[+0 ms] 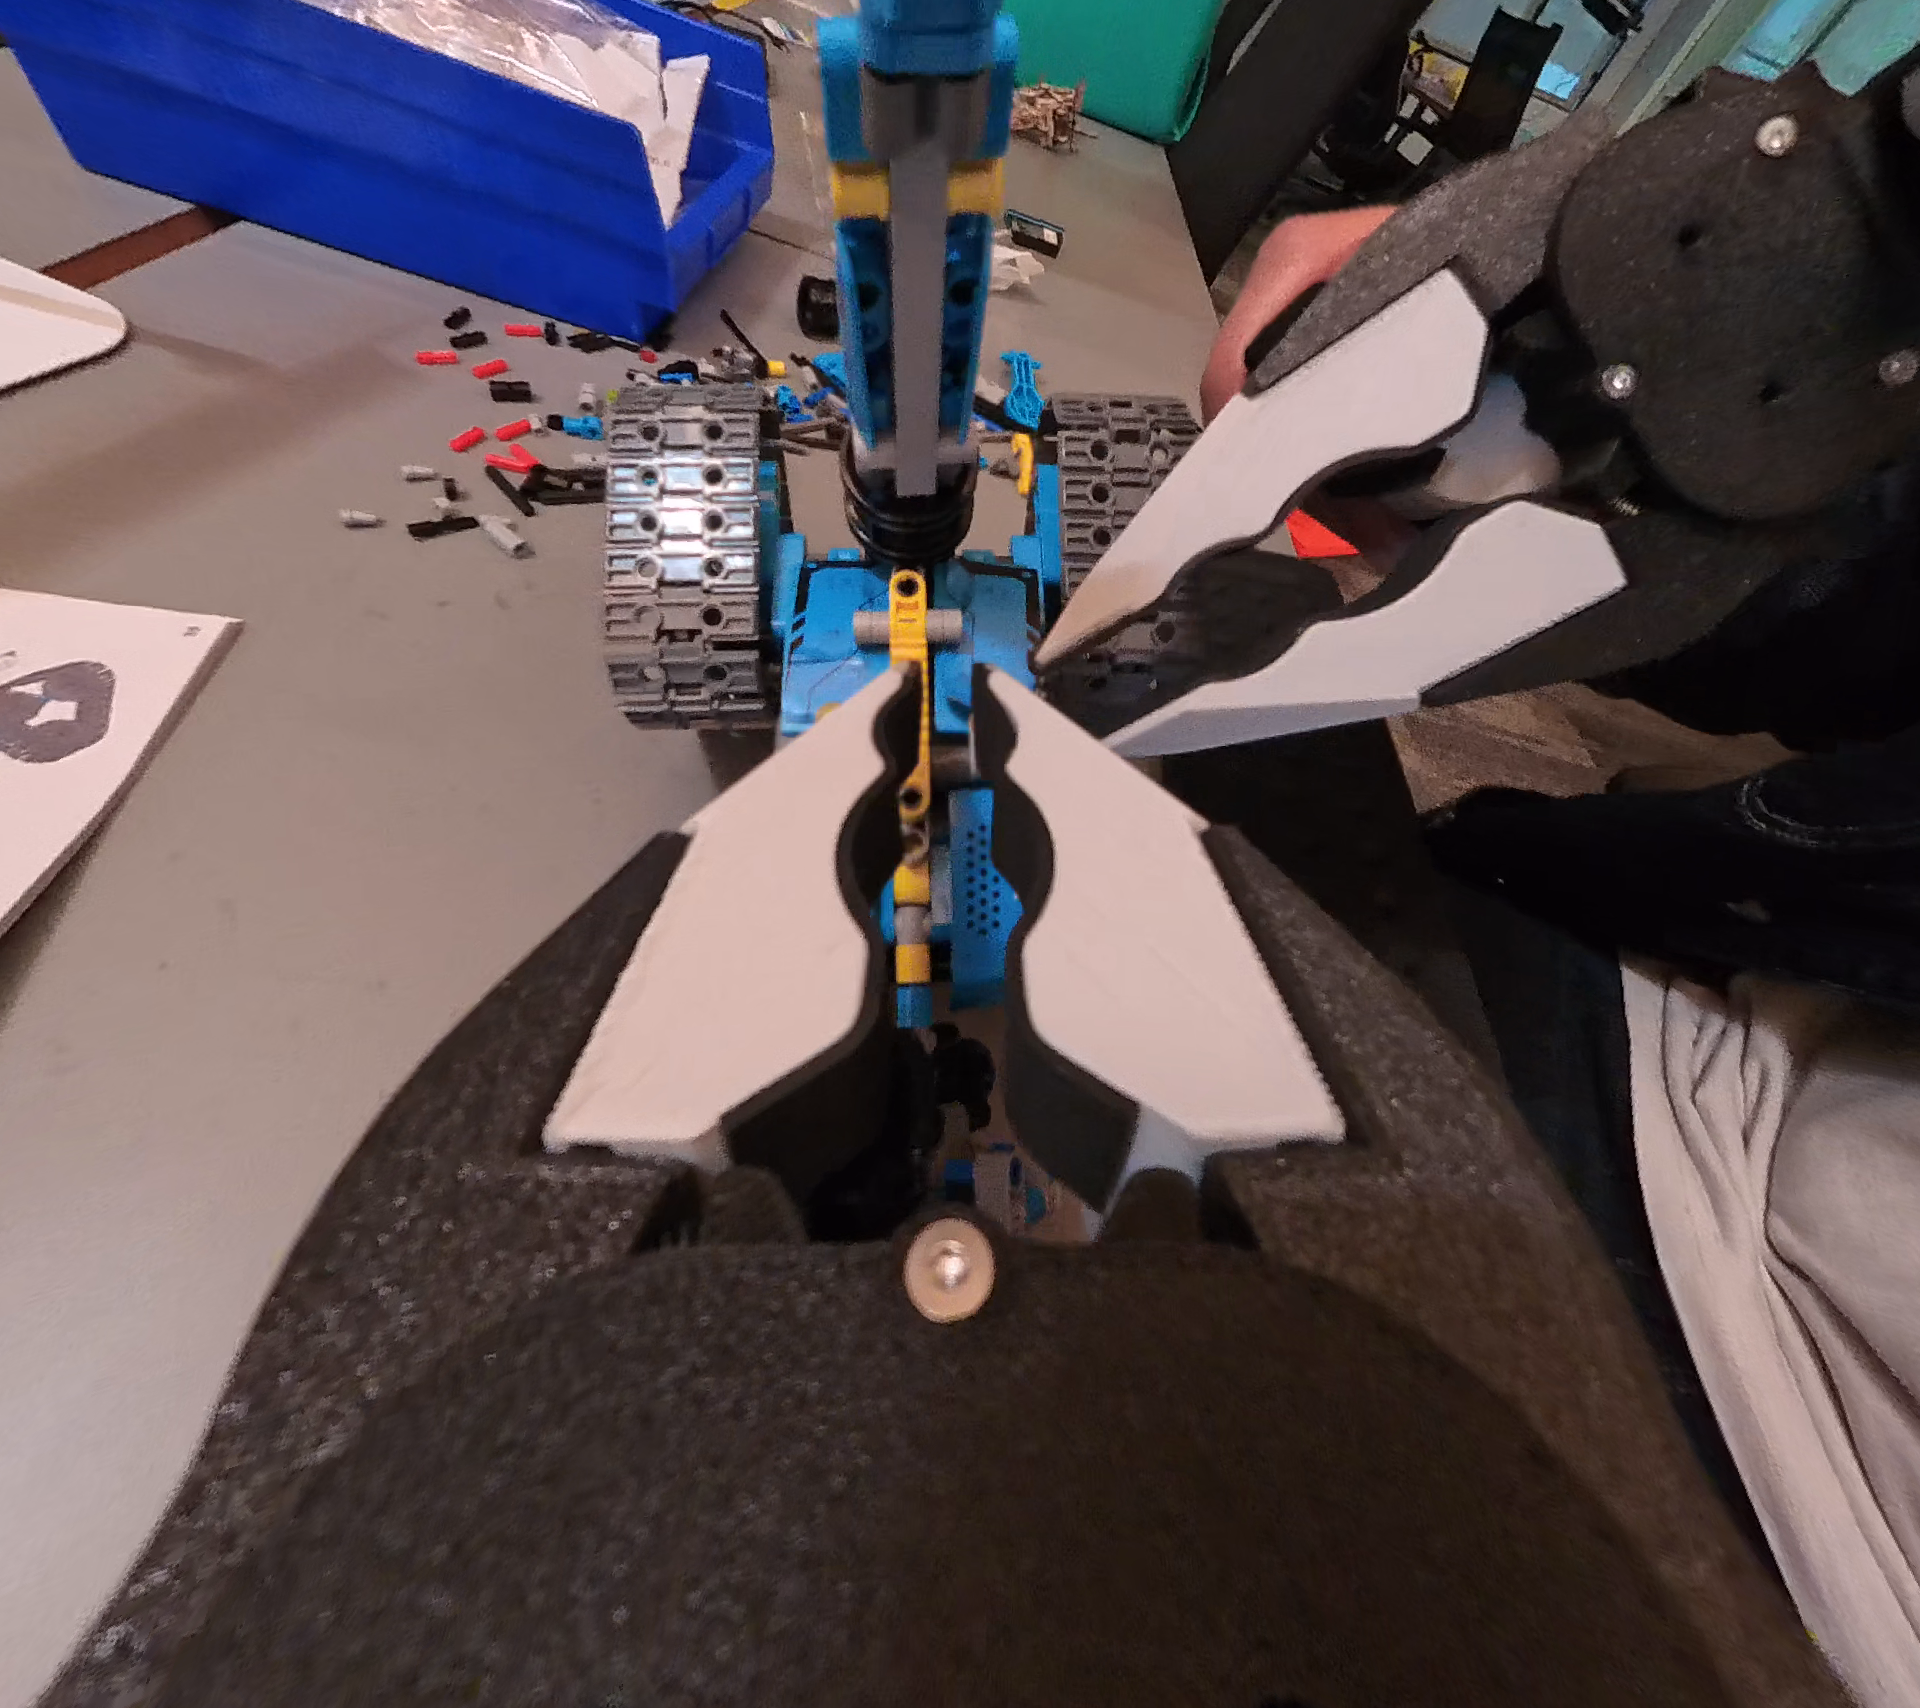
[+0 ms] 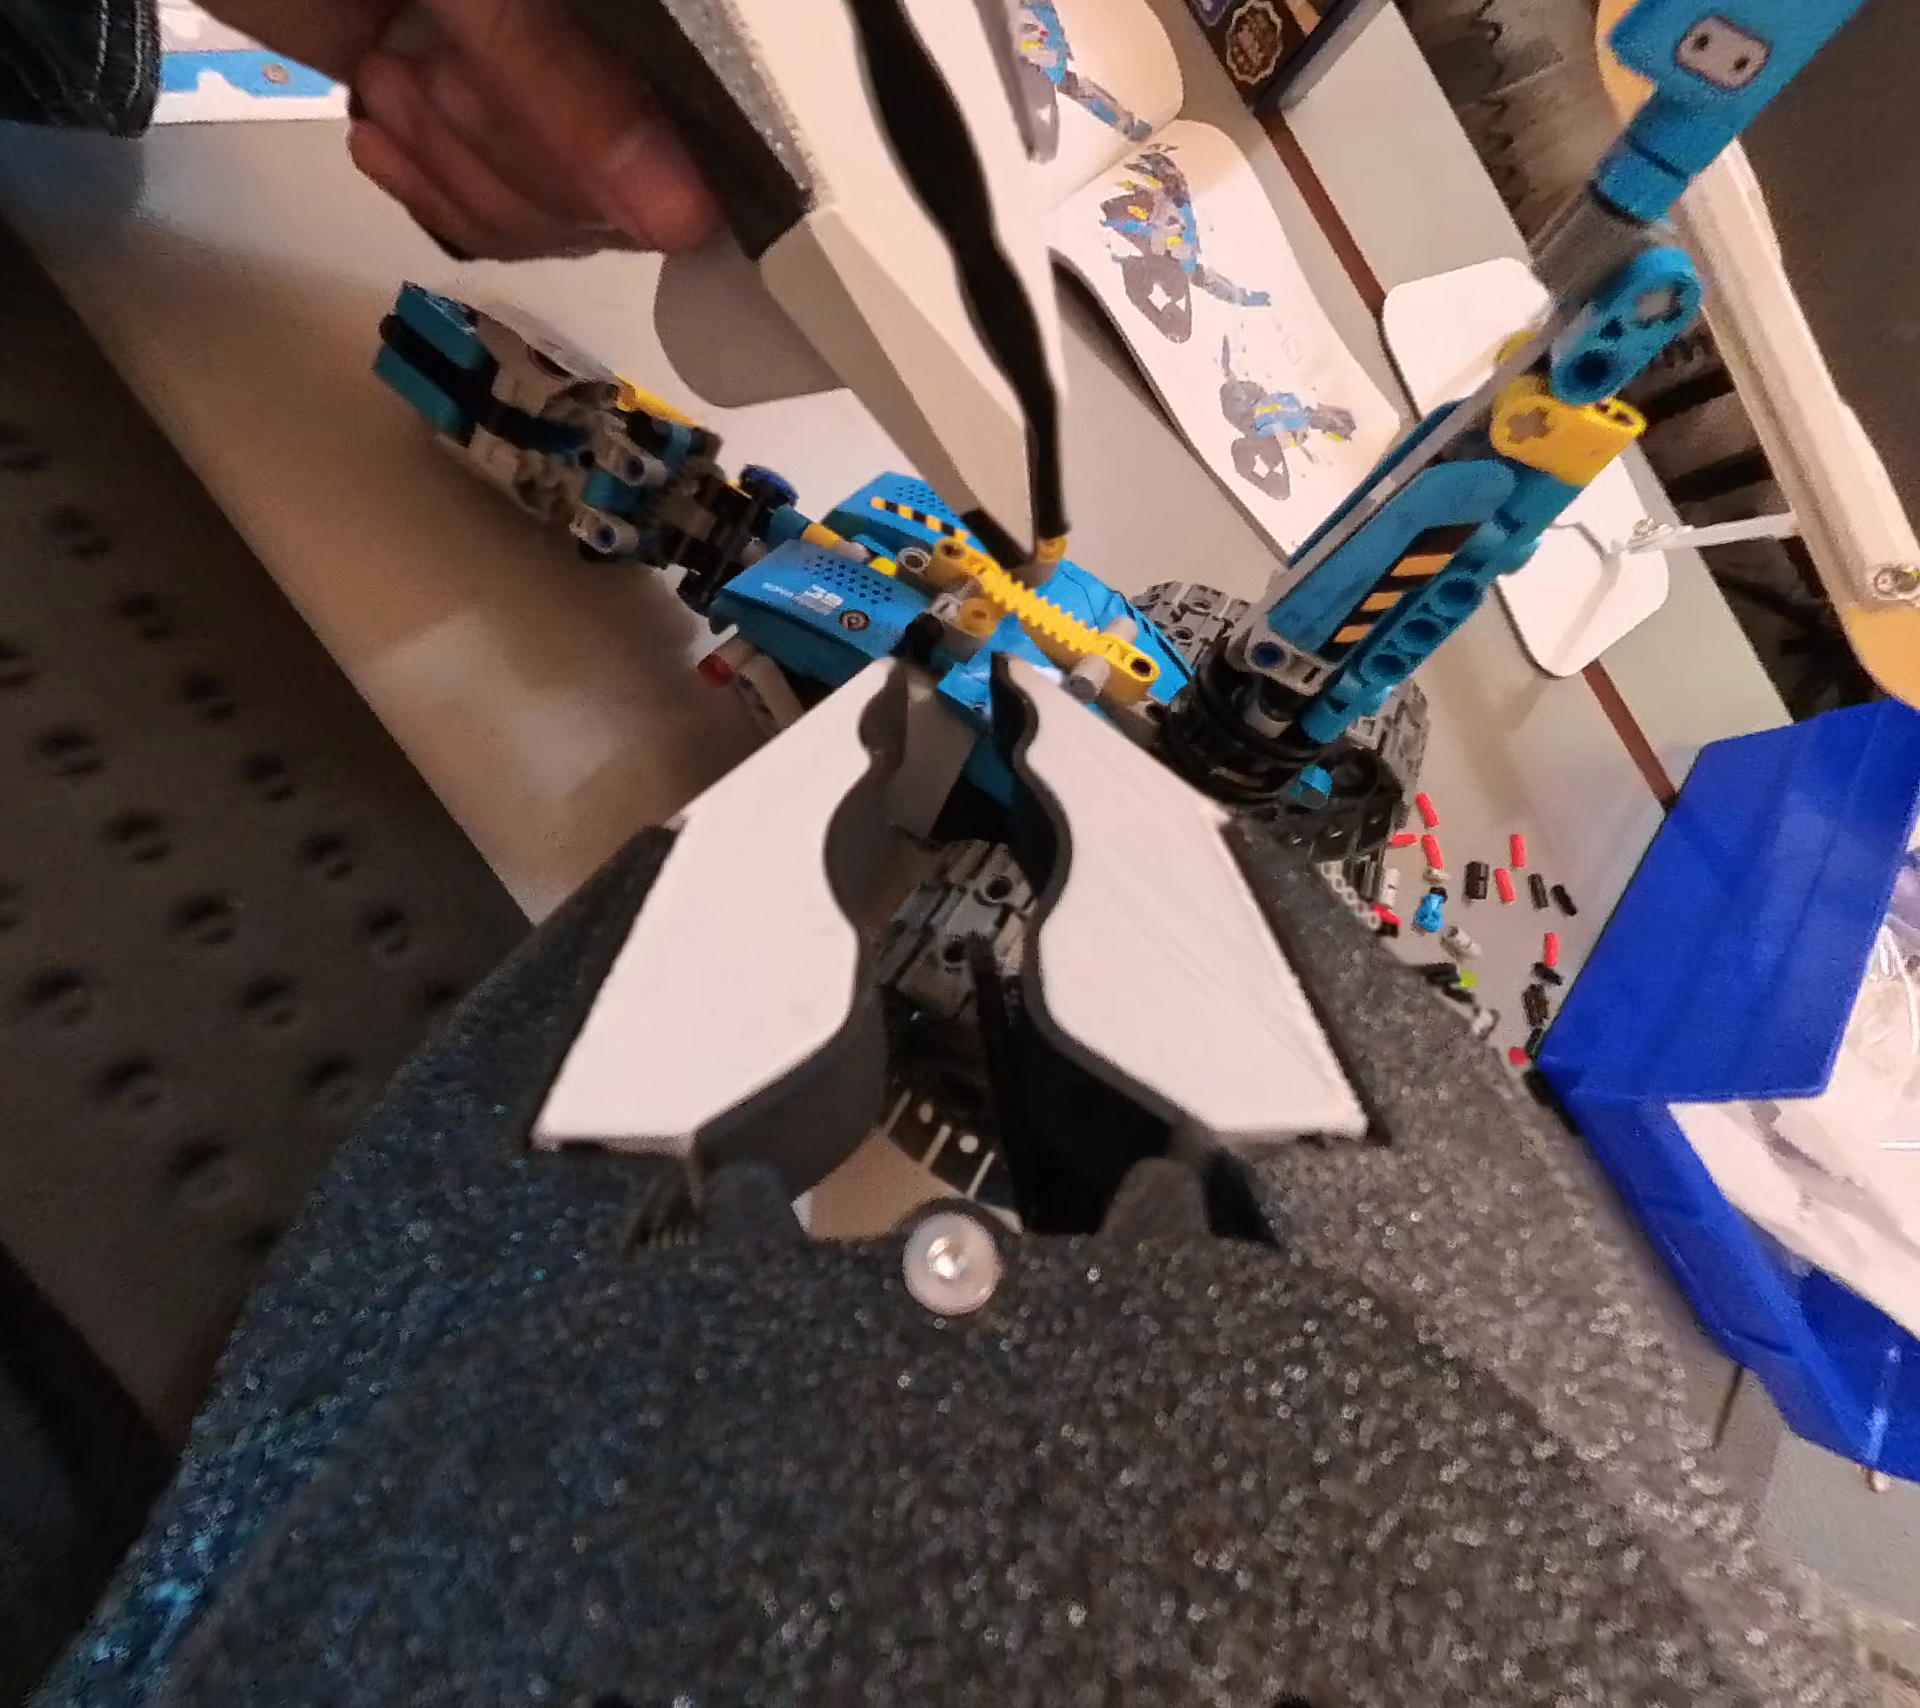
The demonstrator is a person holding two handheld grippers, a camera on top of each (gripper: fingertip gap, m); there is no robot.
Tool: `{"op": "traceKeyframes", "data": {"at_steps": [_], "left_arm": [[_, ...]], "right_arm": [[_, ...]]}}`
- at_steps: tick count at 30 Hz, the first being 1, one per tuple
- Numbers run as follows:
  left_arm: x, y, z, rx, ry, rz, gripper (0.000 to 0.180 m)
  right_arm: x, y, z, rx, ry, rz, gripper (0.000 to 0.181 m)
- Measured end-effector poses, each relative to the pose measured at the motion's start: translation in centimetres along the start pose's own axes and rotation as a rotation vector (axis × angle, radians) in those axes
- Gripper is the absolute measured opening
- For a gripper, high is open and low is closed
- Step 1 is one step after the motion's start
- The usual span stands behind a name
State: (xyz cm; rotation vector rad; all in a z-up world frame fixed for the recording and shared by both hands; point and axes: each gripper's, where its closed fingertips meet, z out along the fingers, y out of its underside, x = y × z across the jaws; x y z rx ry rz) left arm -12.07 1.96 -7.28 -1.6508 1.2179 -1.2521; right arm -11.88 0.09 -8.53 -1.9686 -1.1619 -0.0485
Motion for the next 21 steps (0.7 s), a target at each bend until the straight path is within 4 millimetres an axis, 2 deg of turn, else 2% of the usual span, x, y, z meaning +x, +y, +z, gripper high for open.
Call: {"op": "traceKeyframes", "data": {"at_steps": [2, 7, 12, 17, 21], "left_arm": [[0.2, 0.4, 0.1, -0.021, 0.005, 0.022, 0.0], [0.8, 1.1, 0.6, -0.049, 0.019, 0.072, 0.0], [0.9, 1.0, 0.6, -0.022, 0.056, 0.012, 0.0], [0.7, 0.9, 0.7, -0.015, 0.052, 0.003, 0.0], [0.5, 1.0, 0.4, -0.024, 0.024, 0.049, 0.004]], "right_arm": [[0.0, 0.0, 0.2, -0.006, 0.013, 0.006, 0.015], [0.2, 0.5, 0.9, -0.054, 0.035, 0.003, 0.015], [0.1, 0.6, 0.4, -0.077, -0.011, 0.035, 0.016], [-0.9, 0.5, 0.7, -0.062, -0.05, 0.058, 0.021], [0.1, 0.1, -0.3, -0.031, -0.037, 0.096, 0.022]]}}
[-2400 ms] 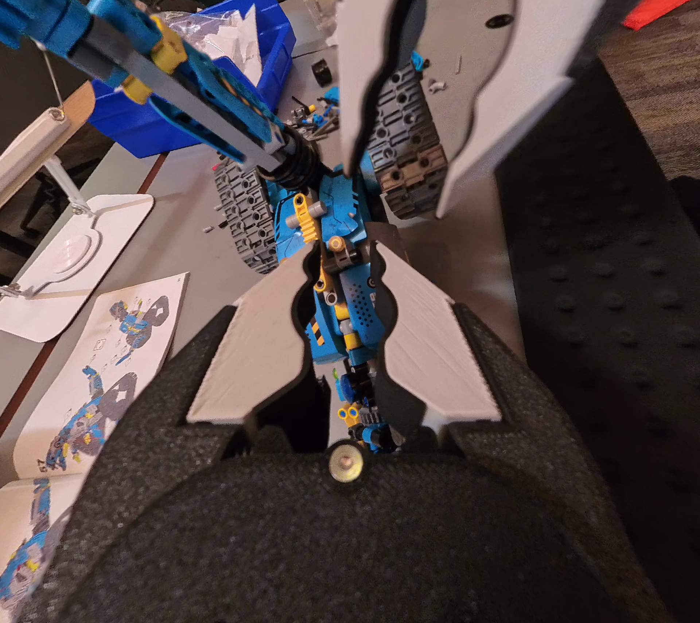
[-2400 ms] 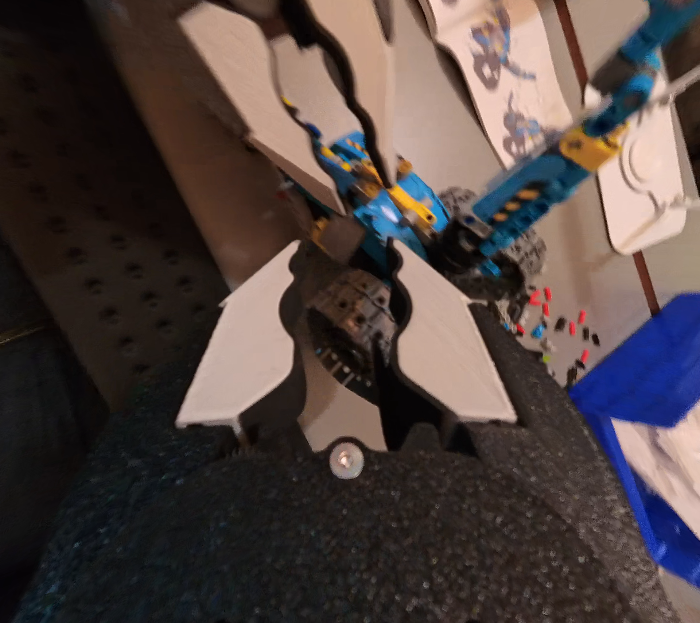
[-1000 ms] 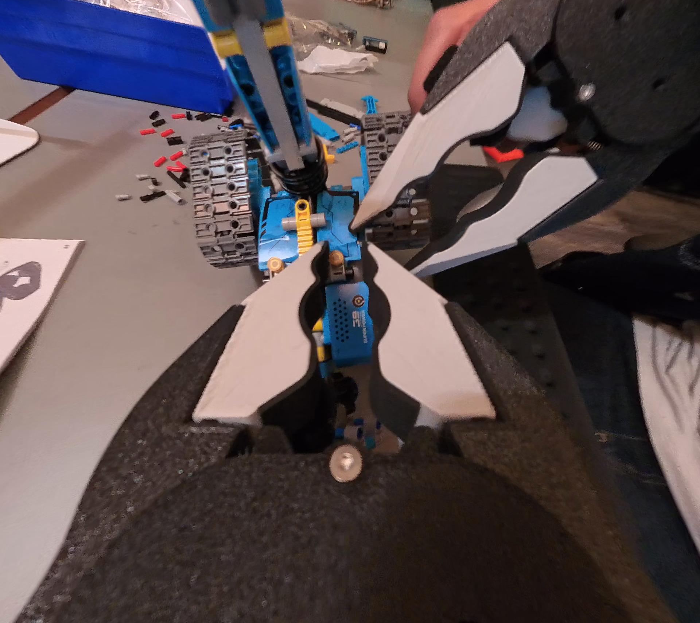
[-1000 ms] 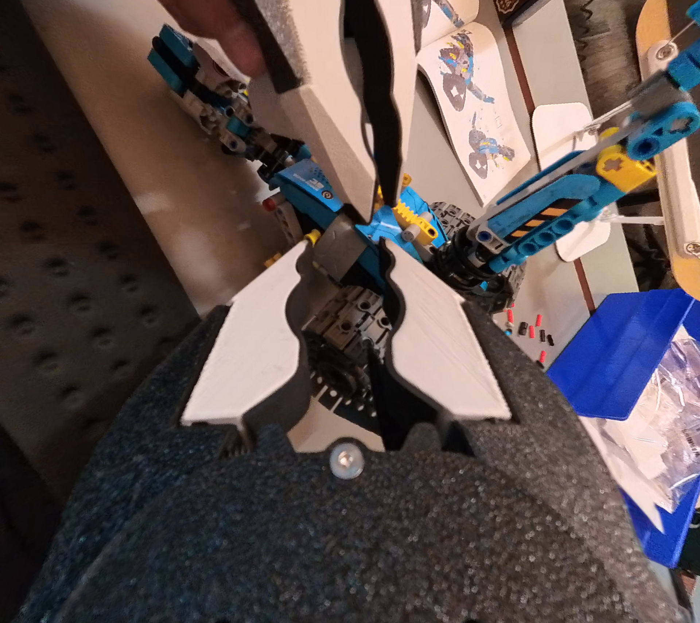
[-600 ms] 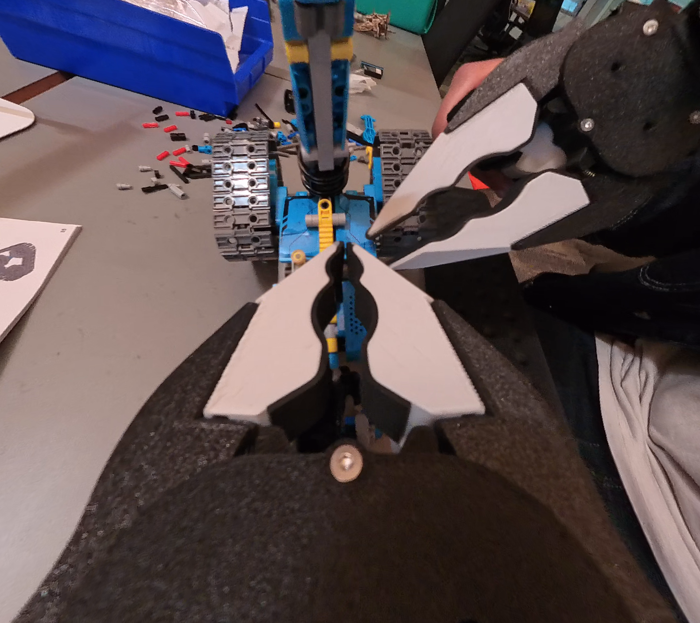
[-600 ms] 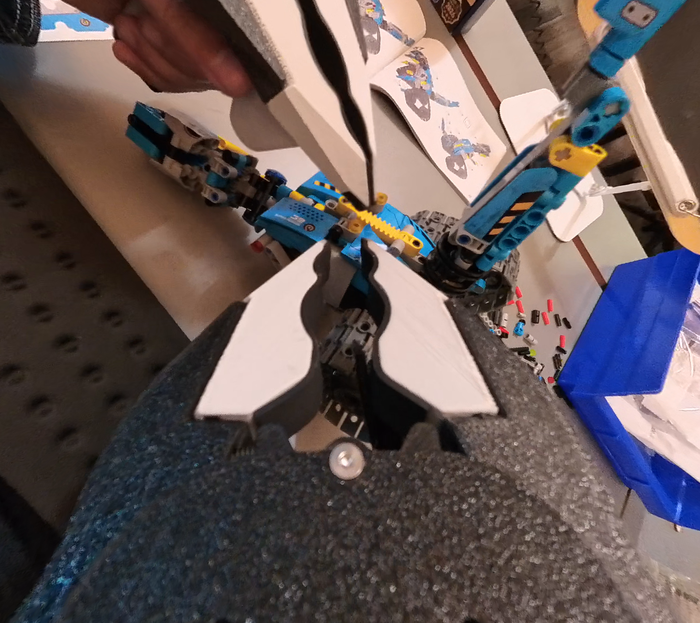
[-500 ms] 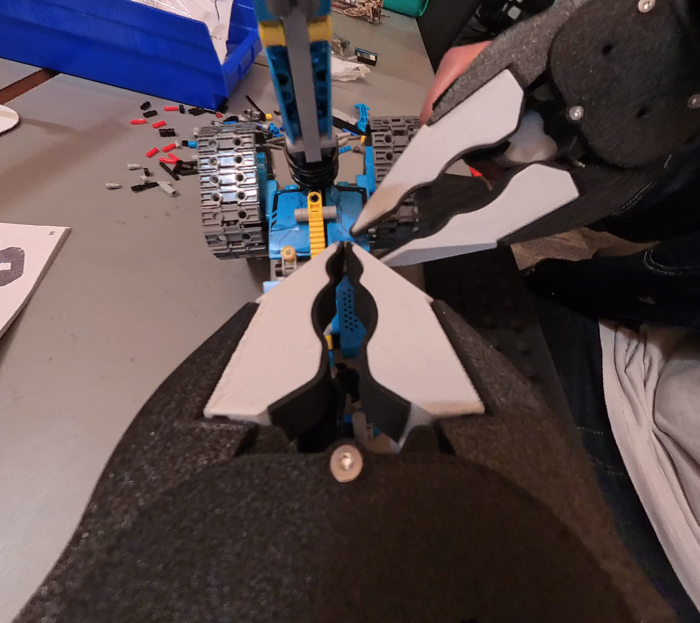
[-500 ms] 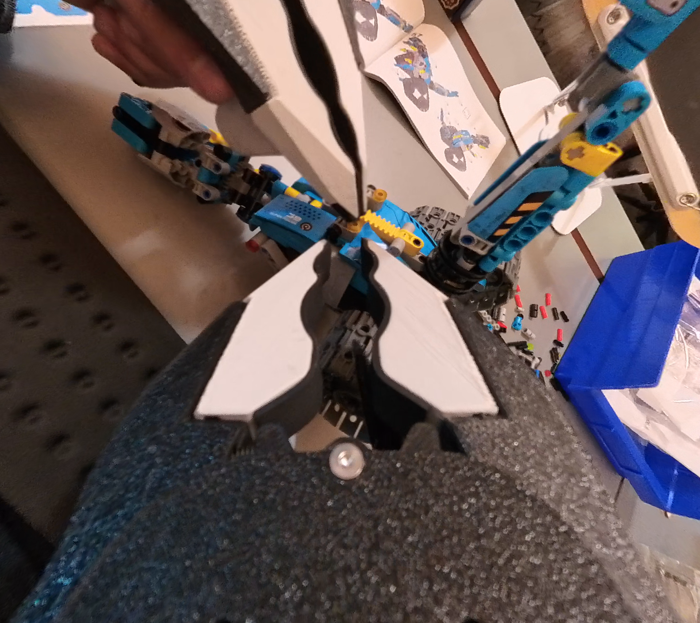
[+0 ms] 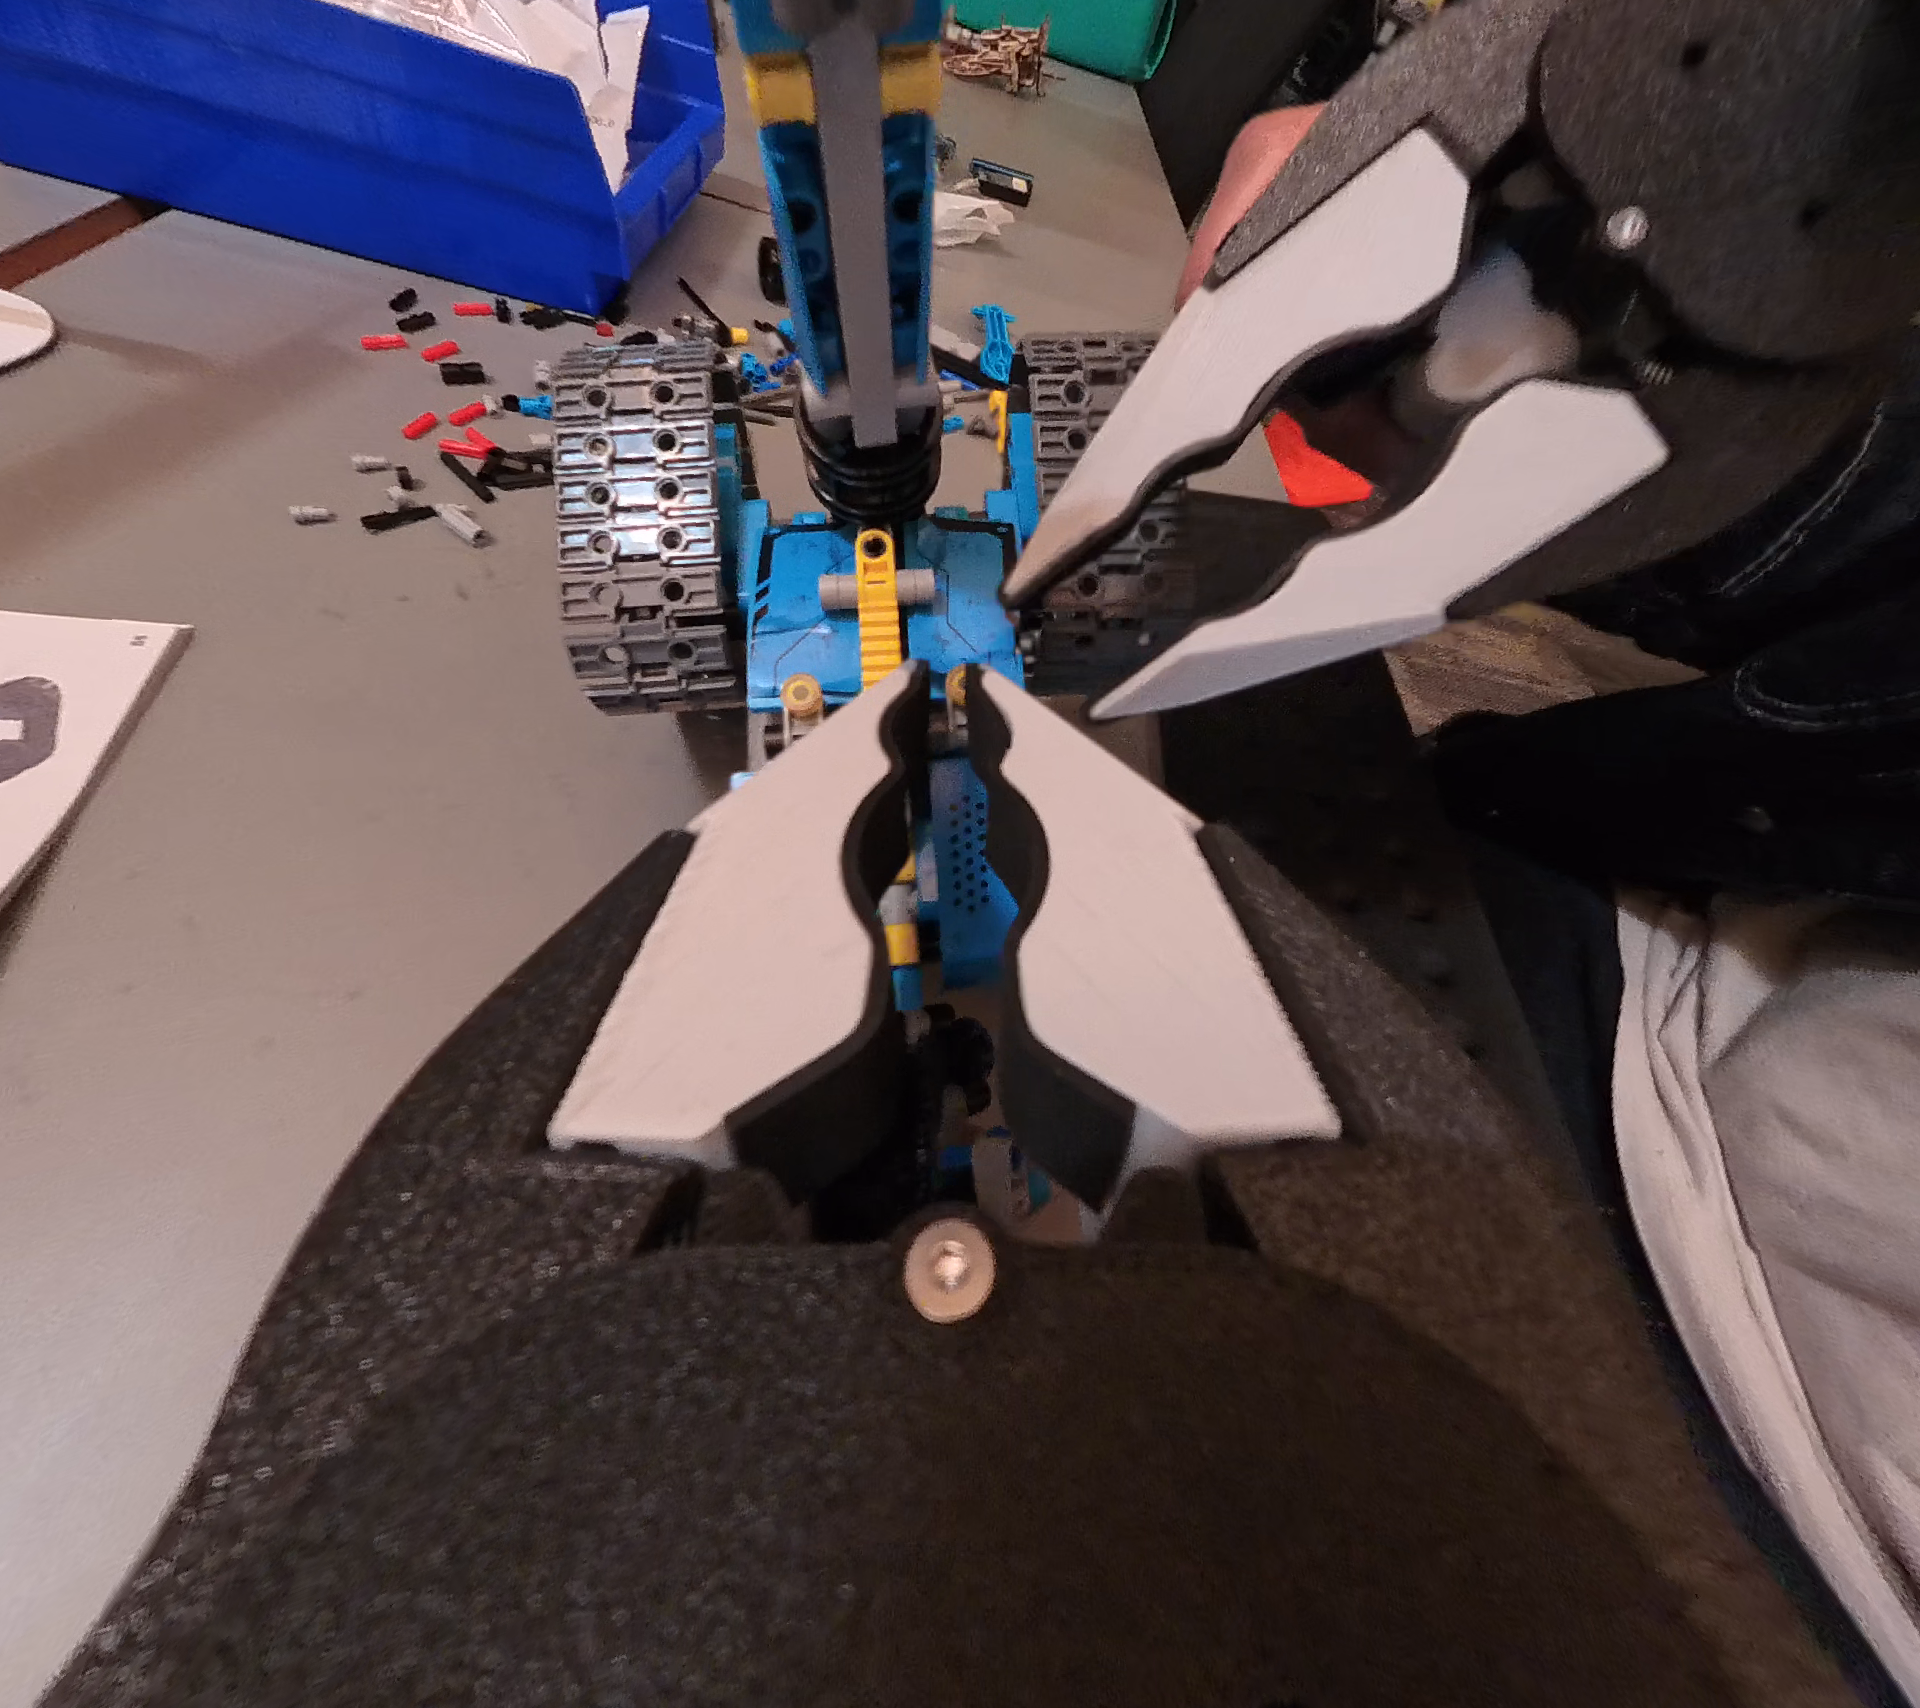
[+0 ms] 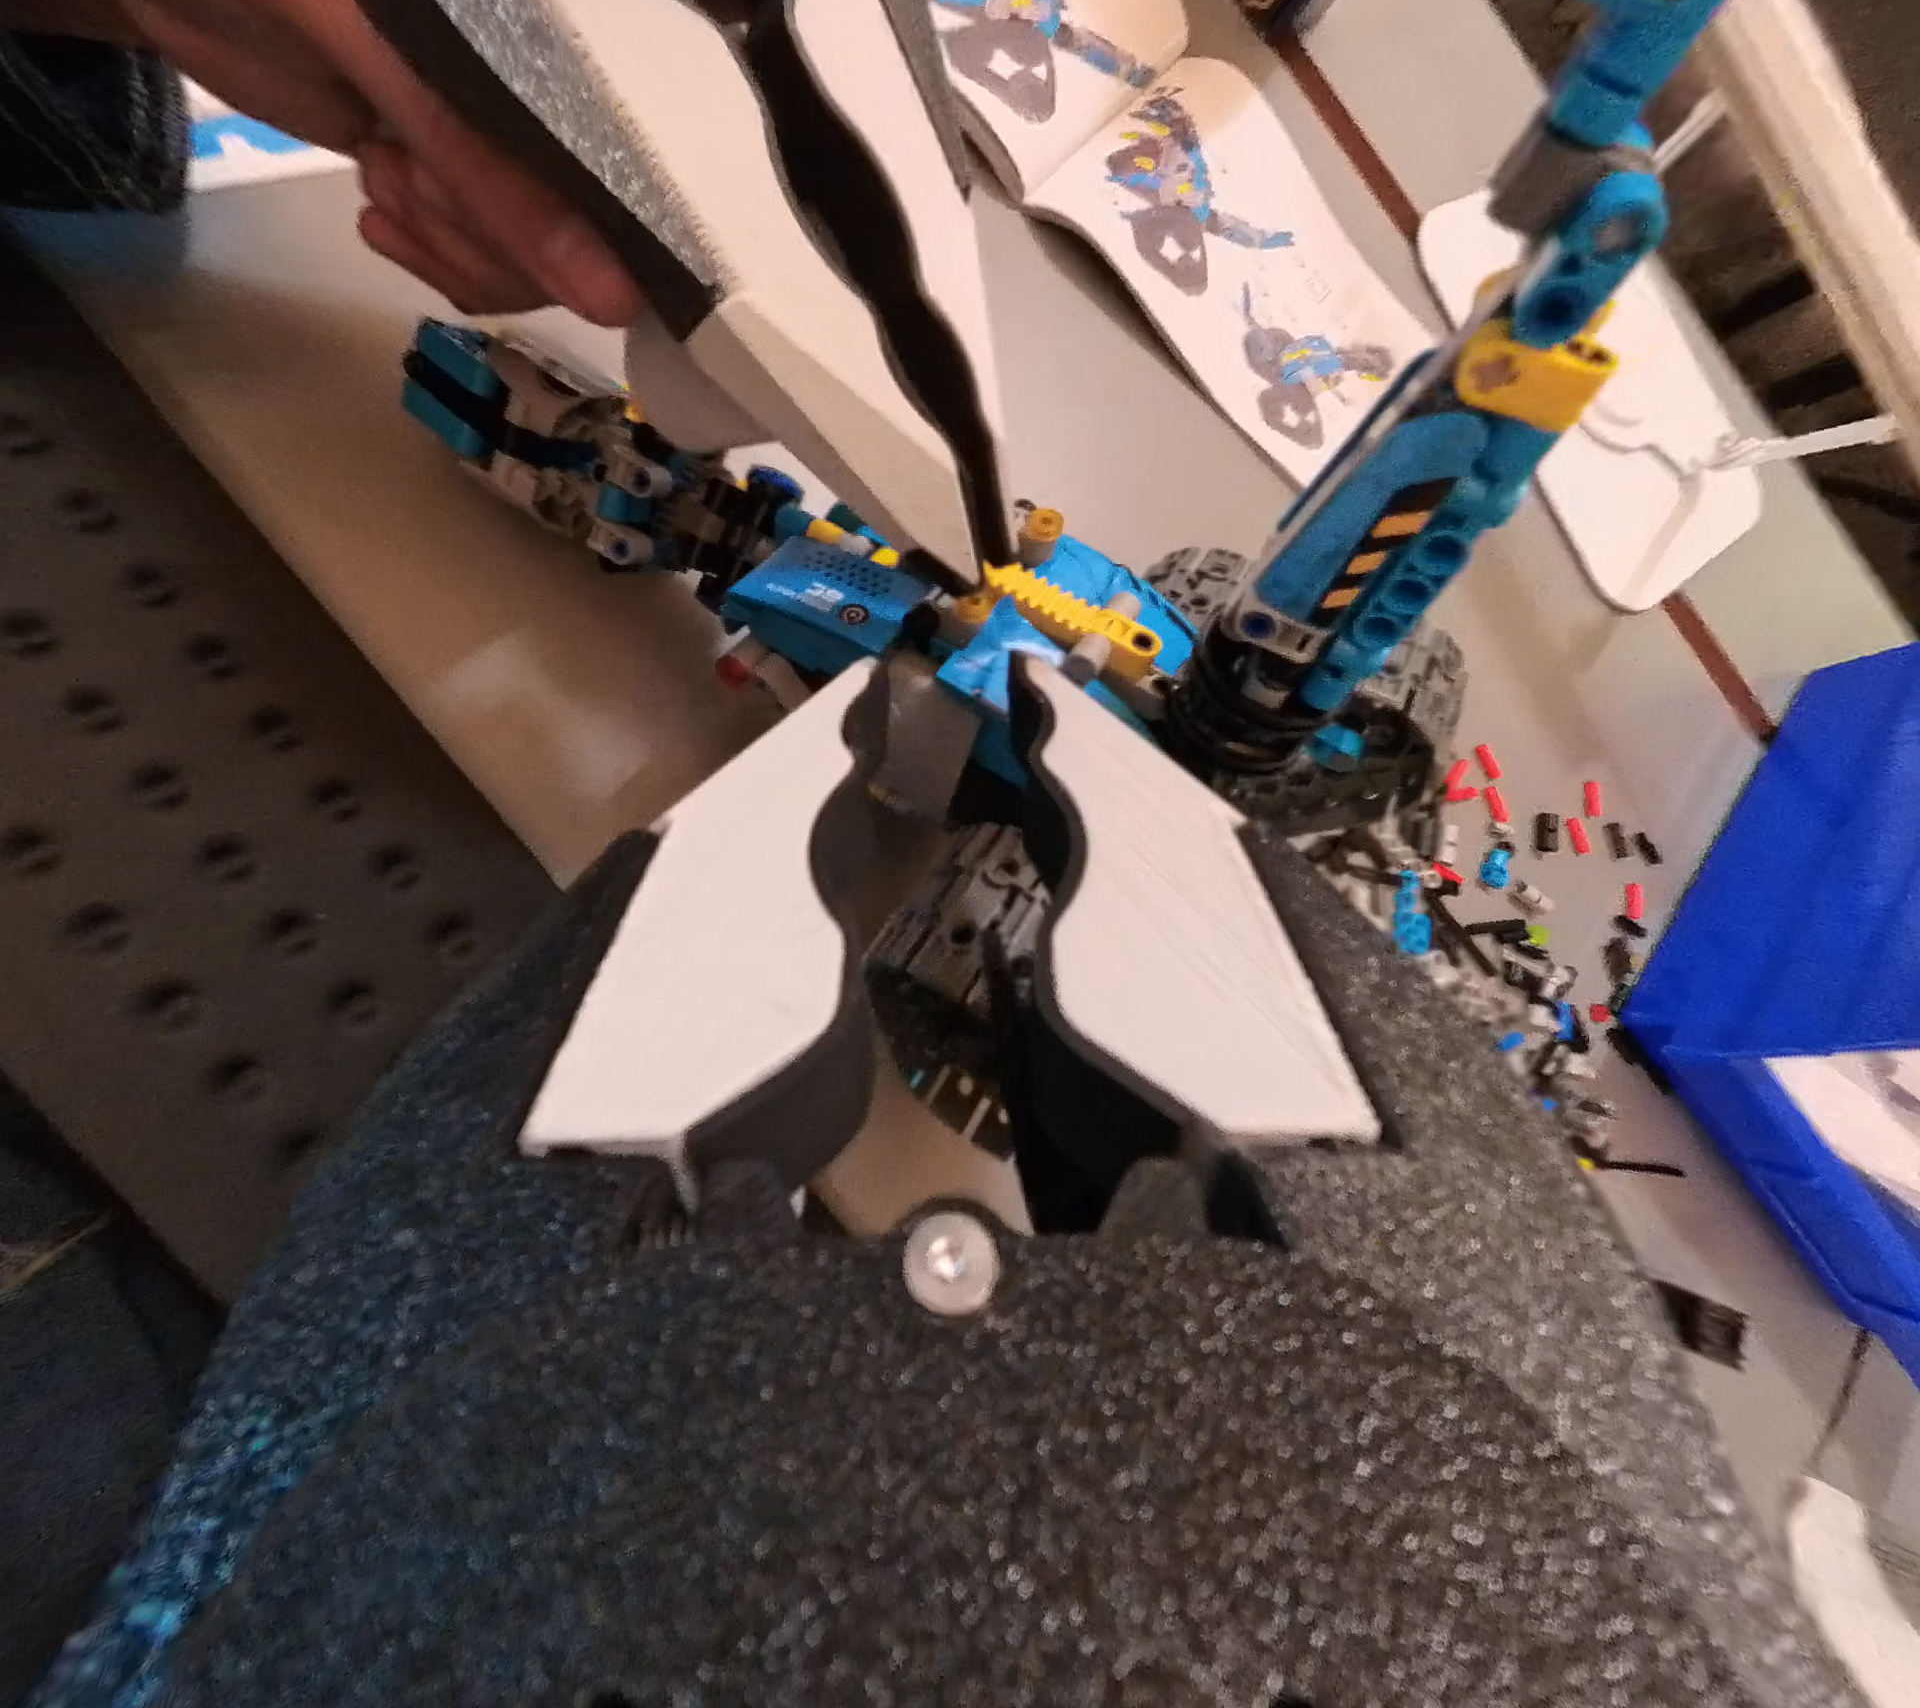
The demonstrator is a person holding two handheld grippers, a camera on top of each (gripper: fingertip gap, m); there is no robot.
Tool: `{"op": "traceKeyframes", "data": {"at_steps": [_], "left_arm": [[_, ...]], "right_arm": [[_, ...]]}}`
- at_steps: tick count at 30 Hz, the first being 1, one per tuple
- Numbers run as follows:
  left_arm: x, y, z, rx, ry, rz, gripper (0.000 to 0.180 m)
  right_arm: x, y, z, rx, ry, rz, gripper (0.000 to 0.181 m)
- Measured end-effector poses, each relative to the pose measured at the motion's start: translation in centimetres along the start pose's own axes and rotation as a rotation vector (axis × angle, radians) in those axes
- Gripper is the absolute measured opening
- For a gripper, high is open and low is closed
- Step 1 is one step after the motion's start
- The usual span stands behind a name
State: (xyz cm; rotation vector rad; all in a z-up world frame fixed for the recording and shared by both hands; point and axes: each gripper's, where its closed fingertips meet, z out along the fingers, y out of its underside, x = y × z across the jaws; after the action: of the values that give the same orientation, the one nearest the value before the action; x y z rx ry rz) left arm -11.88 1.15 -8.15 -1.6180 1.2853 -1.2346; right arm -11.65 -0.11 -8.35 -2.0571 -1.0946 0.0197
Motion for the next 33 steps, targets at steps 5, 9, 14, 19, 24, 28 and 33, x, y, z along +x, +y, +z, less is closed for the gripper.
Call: {"op": "traceKeyframes", "data": {"at_steps": [5, 9, 14, 19, 24, 28, 33], "left_arm": [[0.4, -0.2, 0.2, 0.011, -0.019, 0.082, 0.014], [0.7, -0.4, 0.7, 0.025, -0.071, 0.19, 0.013], [0.0, 0.3, 1.1, -0.015, -0.157, 0.292, 0.012], [0.2, -0.4, 1.3, 0.005, -0.233, 0.404, 0.007], [1.0, -0.5, 2.0, -0.003, -0.26, 0.452, 0.0], [0.7, -0.2, 2.2, -0.032, -0.299, 0.46, 0.0], [0.7, 0.0, 2.1, -0.047, -0.279, 0.407, 0.0]], "right_arm": [[-0.7, 0.5, 0.0, 0.004, -0.037, 0.026, 0.024], [-0.7, 0.7, 0.5, -0.006, 0.01, -0.008, 0.02], [-0.2, 0.3, -0.8, -0.028, 0.002, -0.011, 0.025], [3.7, 0.6, -2.0, -0.091, 0.031, 0.067, 0.013], [3.9, 1.6, -0.6, -0.158, 0.012, 0.08, 0.0], [2.5, 1.7, -0.2, -0.169, -0.03, 0.045, 0.0], [2.8, 2.1, -0.3, -0.216, -0.036, 0.038, 0.0]]}}
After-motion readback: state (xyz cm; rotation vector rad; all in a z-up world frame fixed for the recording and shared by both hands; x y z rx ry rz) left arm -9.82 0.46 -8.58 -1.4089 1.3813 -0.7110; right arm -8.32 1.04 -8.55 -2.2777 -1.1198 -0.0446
